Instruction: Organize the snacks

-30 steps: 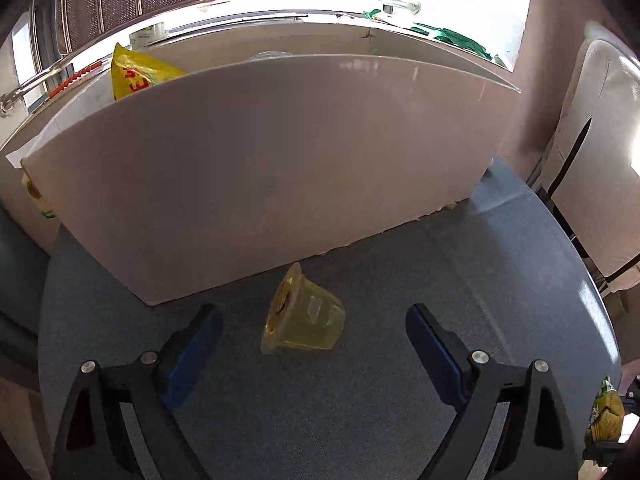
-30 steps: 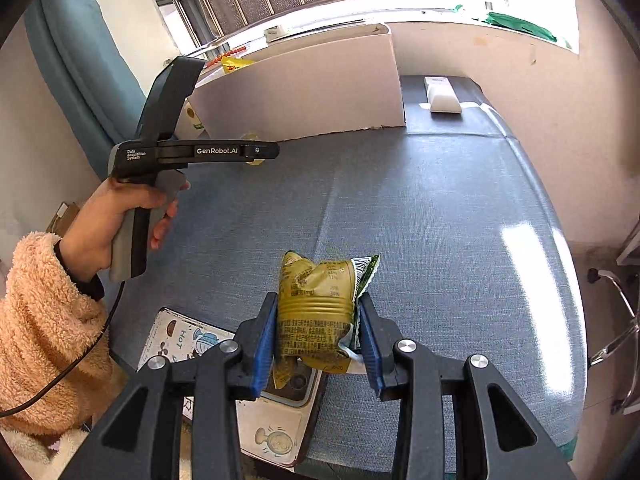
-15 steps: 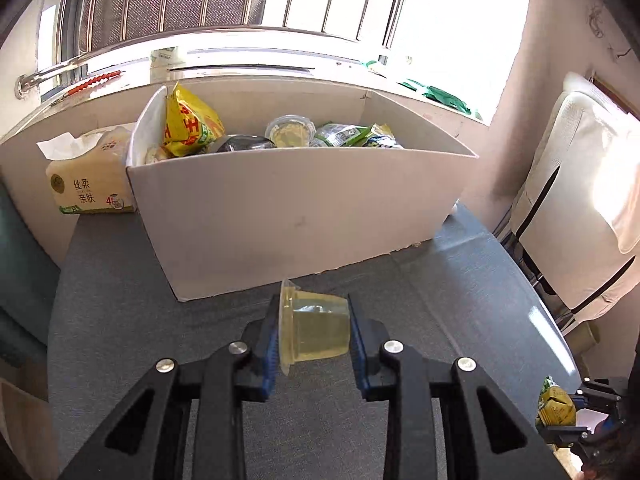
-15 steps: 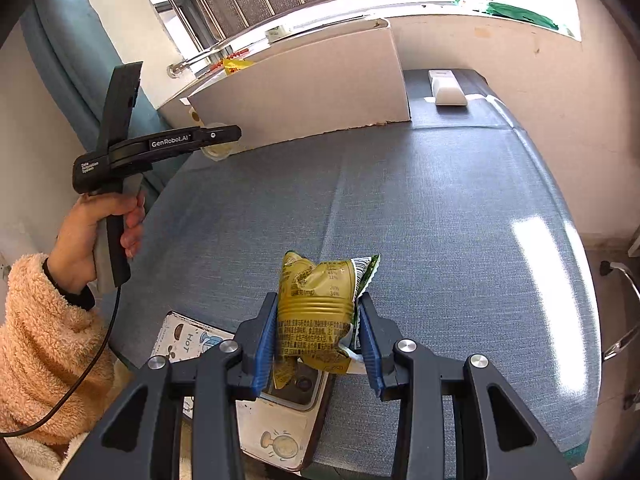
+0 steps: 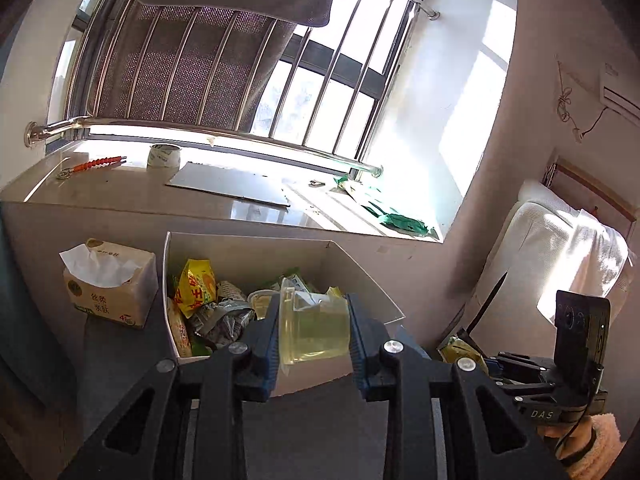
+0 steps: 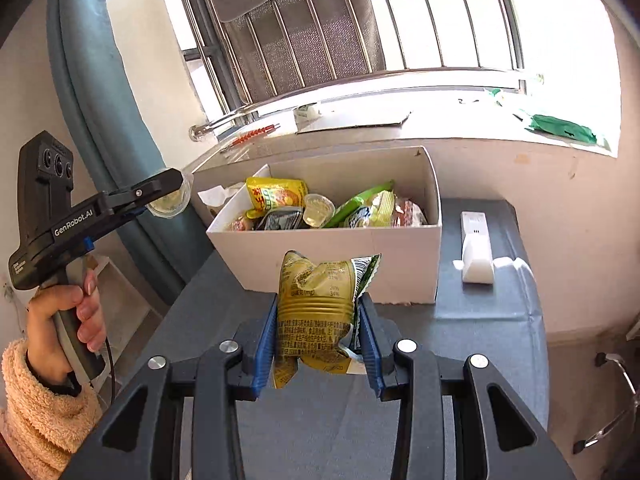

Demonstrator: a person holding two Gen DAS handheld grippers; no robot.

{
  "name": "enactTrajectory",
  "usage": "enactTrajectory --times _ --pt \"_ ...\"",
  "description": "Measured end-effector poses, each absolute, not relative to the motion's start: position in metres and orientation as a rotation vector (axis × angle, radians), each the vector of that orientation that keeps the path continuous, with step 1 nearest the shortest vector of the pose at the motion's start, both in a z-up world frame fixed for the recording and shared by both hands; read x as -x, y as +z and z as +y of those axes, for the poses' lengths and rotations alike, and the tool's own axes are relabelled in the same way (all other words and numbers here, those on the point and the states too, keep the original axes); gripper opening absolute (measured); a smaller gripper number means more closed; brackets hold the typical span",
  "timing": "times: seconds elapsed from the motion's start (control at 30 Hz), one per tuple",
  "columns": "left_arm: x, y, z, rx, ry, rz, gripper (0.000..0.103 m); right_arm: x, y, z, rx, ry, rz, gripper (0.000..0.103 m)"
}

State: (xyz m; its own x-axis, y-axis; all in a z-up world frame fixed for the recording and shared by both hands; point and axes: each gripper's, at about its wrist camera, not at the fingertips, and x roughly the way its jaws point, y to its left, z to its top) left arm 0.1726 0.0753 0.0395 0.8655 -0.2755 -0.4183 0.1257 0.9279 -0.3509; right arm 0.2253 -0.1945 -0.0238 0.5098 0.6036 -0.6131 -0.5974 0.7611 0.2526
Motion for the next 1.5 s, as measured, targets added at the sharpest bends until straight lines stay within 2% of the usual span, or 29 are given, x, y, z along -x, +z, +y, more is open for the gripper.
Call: enactTrajectory --times 0.13,0.4,0.43,0.47,0.5,0.53,0.7,1.1,1.33,1.5 --pt "-0.222 0.049 0.082 0.319 -0.188 0.513 0.032 -0.295 -0.006 -0.168 -0.03 0.702 0.72 0.041" --pt "-0.31 0.036 0.089 0.311 -0.169 0.622 0.033 -0.405 -0.014 -0.13 -0.067 0.635 0.834 0.044" --pt "-0.321 0.033 0.09 0.316 -0.167 0.648 0.039 -0.413 -0.016 -0.128 -0.069 0.622 0.844 0.052" --pt "-0.33 0.031 0.092 0.324 -0.151 0.67 0.049 -0.421 -0.018 -0.128 -0.075 0.607 0.854 0.079" --pt "-0.337 0.028 0.094 0.336 -0.139 0.69 0.088 -0.427 -0.02 -0.128 -0.082 0.59 0.862 0.096" --pt "-0.341 0.026 0.094 0.345 -0.14 0.702 0.102 -0.429 -0.02 -0.131 -0.098 0.576 0.853 0.103" --pt "-0.333 0.026 0.089 0.284 -0.123 0.673 0.103 -0.415 -0.018 -0.144 -0.123 0.58 0.803 0.103" --pt "-0.224 0.054 0.052 0.038 0.155 0.433 0.103 -0.32 0.003 -0.134 0.197 0.549 0.637 0.103" --pt "-0.15 0.045 0.034 0.082 0.096 0.515 0.103 -0.248 0.006 -0.15 0.217 0.562 0.627 0.103" --pt "-0.09 0.032 0.018 0.123 0.085 0.534 0.103 -0.19 0.007 -0.176 0.128 0.617 0.641 0.103"
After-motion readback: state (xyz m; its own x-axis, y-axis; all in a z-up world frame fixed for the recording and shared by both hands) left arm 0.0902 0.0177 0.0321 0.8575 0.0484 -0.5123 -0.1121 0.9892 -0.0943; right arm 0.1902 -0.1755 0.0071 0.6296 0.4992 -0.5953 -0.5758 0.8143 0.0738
